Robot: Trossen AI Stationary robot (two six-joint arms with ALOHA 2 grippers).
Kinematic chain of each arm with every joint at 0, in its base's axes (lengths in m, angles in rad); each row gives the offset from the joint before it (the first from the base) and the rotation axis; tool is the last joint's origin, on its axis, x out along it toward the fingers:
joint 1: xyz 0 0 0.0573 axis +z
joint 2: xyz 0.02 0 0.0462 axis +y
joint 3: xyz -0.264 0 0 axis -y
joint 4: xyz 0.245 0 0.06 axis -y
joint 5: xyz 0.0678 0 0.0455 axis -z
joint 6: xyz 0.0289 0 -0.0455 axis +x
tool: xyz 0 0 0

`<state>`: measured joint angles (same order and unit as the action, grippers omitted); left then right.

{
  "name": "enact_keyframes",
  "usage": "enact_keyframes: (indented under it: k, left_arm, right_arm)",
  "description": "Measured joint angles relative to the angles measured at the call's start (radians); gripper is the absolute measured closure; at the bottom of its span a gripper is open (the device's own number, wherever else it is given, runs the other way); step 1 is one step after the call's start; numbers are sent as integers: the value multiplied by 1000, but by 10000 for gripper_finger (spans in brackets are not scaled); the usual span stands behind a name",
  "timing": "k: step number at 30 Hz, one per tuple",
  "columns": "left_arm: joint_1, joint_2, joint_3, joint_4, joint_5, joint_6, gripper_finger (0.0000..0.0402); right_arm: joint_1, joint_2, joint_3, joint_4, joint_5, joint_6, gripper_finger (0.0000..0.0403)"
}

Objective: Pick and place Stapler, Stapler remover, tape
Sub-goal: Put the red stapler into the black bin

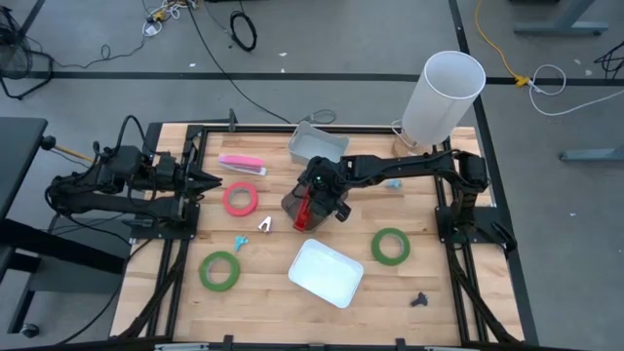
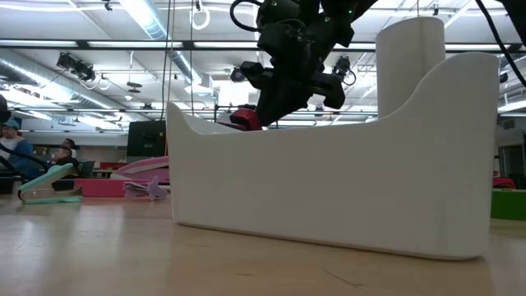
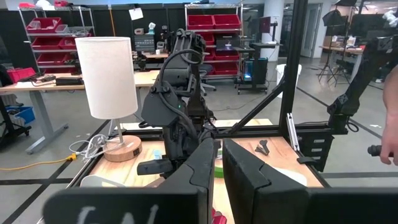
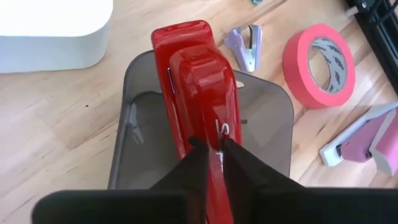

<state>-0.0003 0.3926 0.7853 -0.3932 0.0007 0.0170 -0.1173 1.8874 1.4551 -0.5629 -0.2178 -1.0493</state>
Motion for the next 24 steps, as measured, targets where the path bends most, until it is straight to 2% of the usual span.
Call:
enact_keyframes:
  k: [9,14,21,24]
  left_arm:
    - [0,0,0,0,0,0,367]
    - [0,0,0,0,0,0,367]
    - [0,0,0,0,0,0,367]
    - [0,0,0,0,0,0,367]
  right_arm:
    - [0,-74,-2,0,16,26,353]
    - [0,-127,-2,14,27,108,349]
    - [0,-154,-1,40,150,182,348]
    - [-3,-154,1,26,152,227,348]
